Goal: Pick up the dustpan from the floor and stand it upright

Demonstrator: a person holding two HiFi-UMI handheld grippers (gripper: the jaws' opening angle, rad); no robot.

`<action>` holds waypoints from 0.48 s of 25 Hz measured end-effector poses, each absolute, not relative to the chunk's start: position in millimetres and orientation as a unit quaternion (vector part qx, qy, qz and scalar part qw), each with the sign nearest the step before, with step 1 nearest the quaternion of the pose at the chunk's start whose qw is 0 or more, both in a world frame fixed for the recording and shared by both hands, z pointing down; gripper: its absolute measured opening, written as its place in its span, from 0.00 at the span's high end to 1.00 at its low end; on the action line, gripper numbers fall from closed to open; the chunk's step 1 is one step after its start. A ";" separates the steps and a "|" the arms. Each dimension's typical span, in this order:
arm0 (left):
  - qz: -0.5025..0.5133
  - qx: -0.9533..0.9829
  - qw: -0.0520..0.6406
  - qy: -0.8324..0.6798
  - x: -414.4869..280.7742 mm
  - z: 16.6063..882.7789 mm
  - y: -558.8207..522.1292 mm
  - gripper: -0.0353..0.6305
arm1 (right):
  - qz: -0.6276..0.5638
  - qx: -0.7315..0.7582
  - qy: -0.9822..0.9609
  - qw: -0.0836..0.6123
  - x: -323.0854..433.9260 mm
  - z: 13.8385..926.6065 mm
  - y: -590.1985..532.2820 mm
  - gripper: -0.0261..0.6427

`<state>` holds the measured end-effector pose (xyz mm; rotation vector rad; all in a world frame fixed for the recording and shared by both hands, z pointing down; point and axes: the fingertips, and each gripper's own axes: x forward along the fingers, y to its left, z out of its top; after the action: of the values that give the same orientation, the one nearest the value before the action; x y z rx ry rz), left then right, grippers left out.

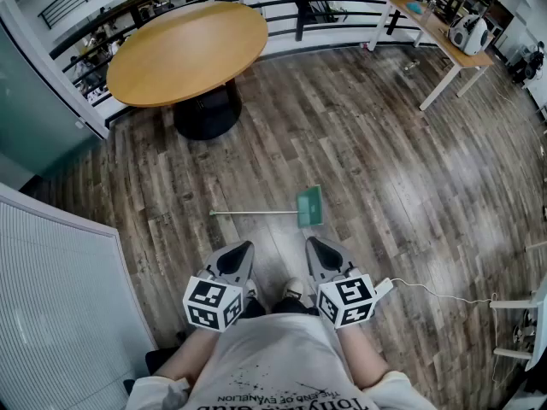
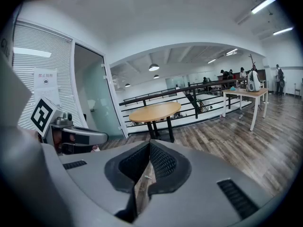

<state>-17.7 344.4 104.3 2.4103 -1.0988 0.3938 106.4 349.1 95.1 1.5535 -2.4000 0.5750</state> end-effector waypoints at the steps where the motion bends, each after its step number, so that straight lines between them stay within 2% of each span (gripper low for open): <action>1: 0.143 0.876 0.229 -0.399 -19.3 103.9 343.2 0.91 | 0.196 0.529 -0.818 0.113 104.9 94.8 347.9 0.92; 12: 0.144 0.878 0.228 -0.395 -30.1 101.3 340.3 0.91 | 0.196 0.526 -0.819 0.117 91.2 95.3 347.0 0.92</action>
<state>-30.1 340.3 101.3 2.4184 -1.0881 0.3973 91.2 347.0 95.3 1.5394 -2.3977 0.5743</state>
